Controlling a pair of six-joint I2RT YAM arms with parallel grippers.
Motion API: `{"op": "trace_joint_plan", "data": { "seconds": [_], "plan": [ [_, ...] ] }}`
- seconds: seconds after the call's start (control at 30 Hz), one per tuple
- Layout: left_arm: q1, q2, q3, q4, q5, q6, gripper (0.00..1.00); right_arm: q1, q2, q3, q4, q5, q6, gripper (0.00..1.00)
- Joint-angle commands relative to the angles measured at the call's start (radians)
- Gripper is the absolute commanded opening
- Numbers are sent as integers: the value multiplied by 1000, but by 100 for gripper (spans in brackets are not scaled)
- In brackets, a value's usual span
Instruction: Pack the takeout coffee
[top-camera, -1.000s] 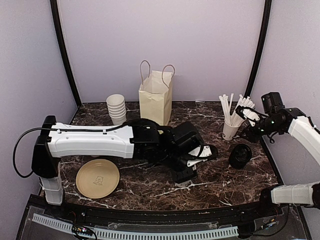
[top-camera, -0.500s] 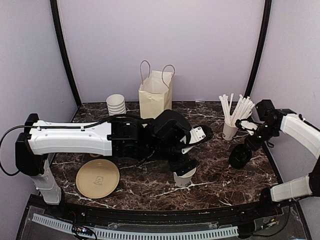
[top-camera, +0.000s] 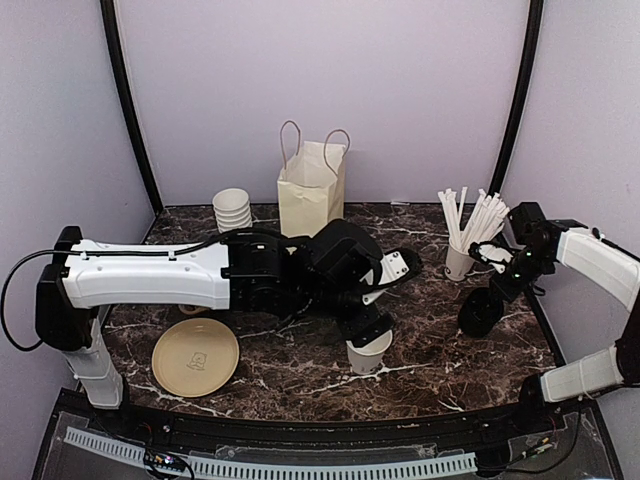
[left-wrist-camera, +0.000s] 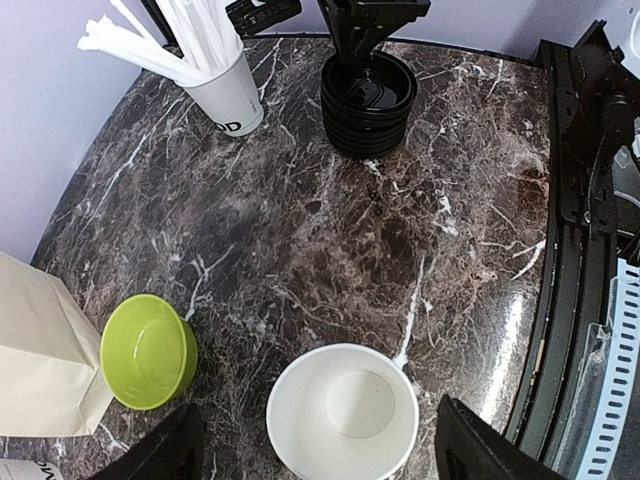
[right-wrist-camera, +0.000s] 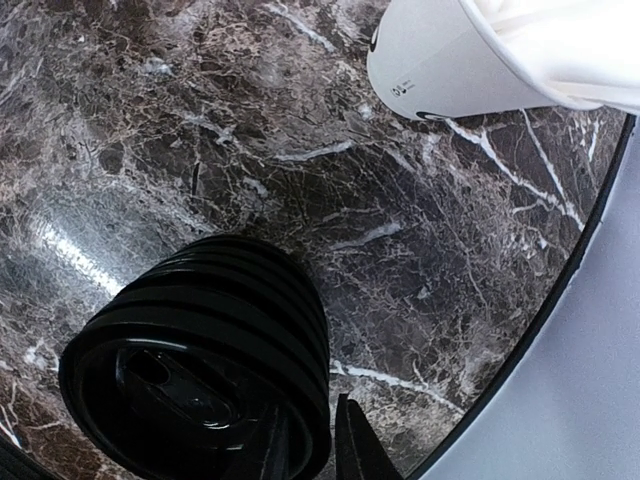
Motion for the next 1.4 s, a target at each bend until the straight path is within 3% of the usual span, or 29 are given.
{"op": "trace_joint_plan", "data": {
  "seconds": [0.0,0.2,0.6,0.8,0.97,1.1,1.37],
  "plan": [
    [7,-13,10,-13,-13,-8,81,-5,-5,4,19,-1,4,11],
    [9,-25,8,-9,-16,-7,81,-5,-26,31,-17,-8,8,1],
    [17,-39,-9,15,-2,-8,81,-5,-45,108,-81,-69,24,0],
    [28,-65,-44,85,20,14,83,-5,-29,180,-121,-240,60,0],
    [44,-162,-190,384,19,89,96,-5,-9,266,-155,-506,83,0],
    [76,-244,-377,717,38,156,99,-3,19,315,-169,-698,90,0],
    [87,-170,-410,1073,120,306,99,16,47,392,-153,-1042,151,0]
  ]
}}
